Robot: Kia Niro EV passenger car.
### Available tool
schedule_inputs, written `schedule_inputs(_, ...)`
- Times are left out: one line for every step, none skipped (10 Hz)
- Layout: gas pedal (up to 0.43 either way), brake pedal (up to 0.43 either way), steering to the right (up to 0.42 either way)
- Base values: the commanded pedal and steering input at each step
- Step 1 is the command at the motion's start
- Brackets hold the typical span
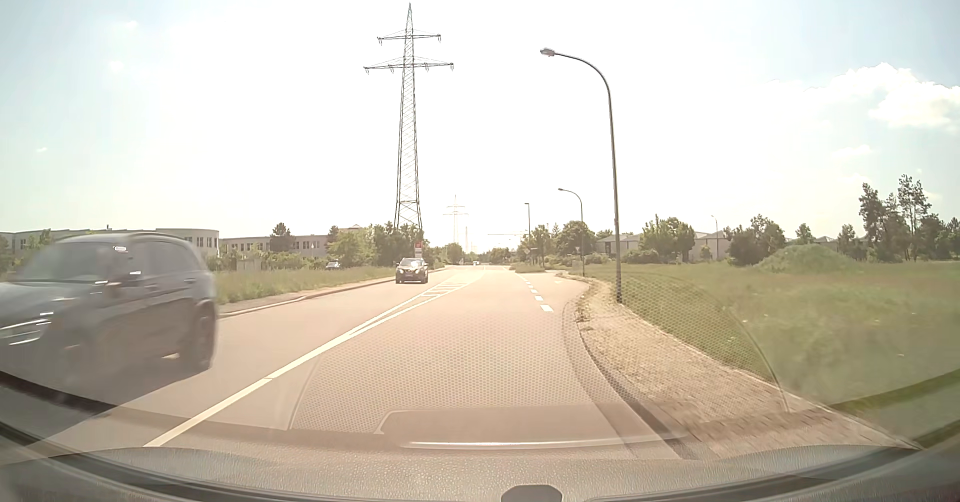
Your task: Follow the waypoints while adhering to traffic rules and regulations
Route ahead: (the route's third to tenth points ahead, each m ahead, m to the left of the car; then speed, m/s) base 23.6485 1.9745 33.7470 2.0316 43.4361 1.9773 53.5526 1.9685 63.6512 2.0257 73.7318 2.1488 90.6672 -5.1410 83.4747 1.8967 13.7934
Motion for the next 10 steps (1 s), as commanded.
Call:
schedule_inputs(0.039, 0.000, 0.006)
schedule_inputs(0.039, 0.000, 0.009)
schedule_inputs(0.039, 0.000, 0.012)
schedule_inputs(0.039, 0.000, 0.019)
schedule_inputs(0.039, 0.000, 0.024)
schedule_inputs(0.039, 0.000, 0.030)
schedule_inputs(0.039, 0.000, 0.035)
schedule_inputs(0.039, 0.000, 0.037)
schedule_inputs(0.039, 0.000, 0.036)
schedule_inputs(0.039, 0.000, 0.036)
